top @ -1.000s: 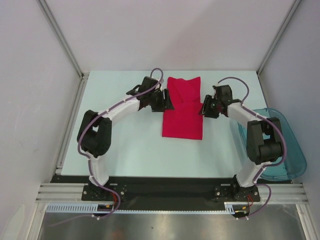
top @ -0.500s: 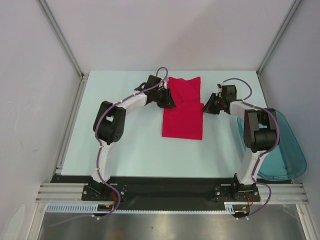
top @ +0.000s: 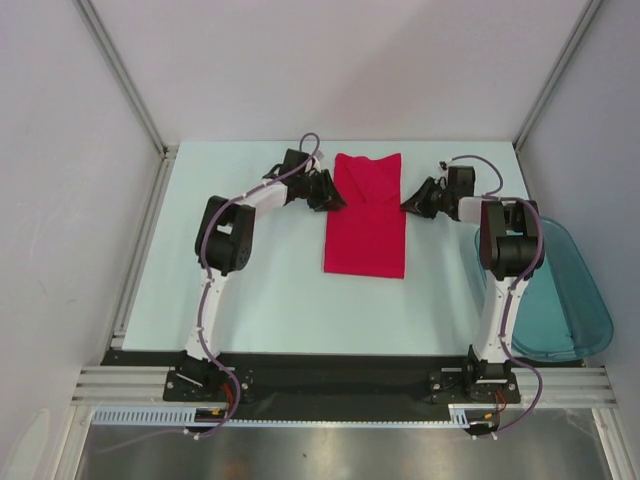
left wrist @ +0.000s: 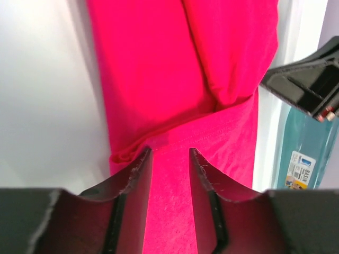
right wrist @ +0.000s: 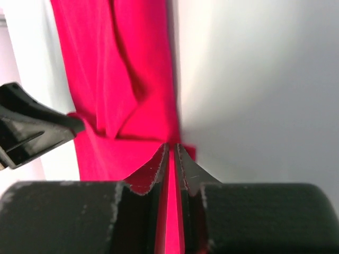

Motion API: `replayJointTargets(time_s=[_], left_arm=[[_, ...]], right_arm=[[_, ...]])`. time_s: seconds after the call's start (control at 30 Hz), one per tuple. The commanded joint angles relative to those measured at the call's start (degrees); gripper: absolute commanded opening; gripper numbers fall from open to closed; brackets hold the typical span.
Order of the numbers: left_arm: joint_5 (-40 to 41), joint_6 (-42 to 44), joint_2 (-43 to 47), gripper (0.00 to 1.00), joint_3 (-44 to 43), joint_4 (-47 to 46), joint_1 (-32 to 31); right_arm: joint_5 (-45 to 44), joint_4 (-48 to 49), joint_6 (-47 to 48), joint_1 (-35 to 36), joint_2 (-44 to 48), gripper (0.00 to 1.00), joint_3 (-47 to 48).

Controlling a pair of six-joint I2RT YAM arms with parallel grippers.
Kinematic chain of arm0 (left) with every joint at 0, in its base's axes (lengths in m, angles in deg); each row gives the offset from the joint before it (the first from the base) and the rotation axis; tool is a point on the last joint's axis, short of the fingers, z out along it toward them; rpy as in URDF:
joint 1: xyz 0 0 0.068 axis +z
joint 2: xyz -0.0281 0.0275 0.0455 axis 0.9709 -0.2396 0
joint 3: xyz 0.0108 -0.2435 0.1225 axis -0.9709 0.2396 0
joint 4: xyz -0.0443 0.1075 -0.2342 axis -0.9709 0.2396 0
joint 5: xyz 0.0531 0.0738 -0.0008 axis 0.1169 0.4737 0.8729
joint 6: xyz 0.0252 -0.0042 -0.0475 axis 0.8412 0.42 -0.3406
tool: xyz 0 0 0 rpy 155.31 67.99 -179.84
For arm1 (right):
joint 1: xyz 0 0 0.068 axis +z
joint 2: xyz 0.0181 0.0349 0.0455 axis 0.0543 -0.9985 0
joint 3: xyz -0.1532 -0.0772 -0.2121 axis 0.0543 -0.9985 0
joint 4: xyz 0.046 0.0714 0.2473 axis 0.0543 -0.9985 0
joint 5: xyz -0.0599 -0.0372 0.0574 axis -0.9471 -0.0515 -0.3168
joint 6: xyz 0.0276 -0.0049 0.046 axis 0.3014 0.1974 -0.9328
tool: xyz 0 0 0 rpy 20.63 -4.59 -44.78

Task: Fold and stack the t-shirts
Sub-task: Fold the tshirt

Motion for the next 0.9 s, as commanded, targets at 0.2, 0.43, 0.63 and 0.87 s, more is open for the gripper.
replayJointTargets(time_s=[0.2,0.43,0.63,0.87], left_arm=[[6.13,4.78,5.39,0.51,-0.79,5.15,2.62],[11.86,5.66,26.21,0.58,16.52,1.82,1.57],[7.64,1.36,33.29,0.56,30.24,-6.44,-5.35],[6.58,-1.71,30.66,0.48,38.5,-14.78,-14.07]], right_arm=[[-6.9,-13.94,6.65,-2.56,0.02,0.2,11.68],[-11.49,-19.49,7.62,-0.54,18.11,0.33,0.8],[-0.5,-10.71,0.16,5.17,29.56,0.34,-17.55],[3.37,-1.05,-4.59,14.31,30.81,0.33,-27.24]])
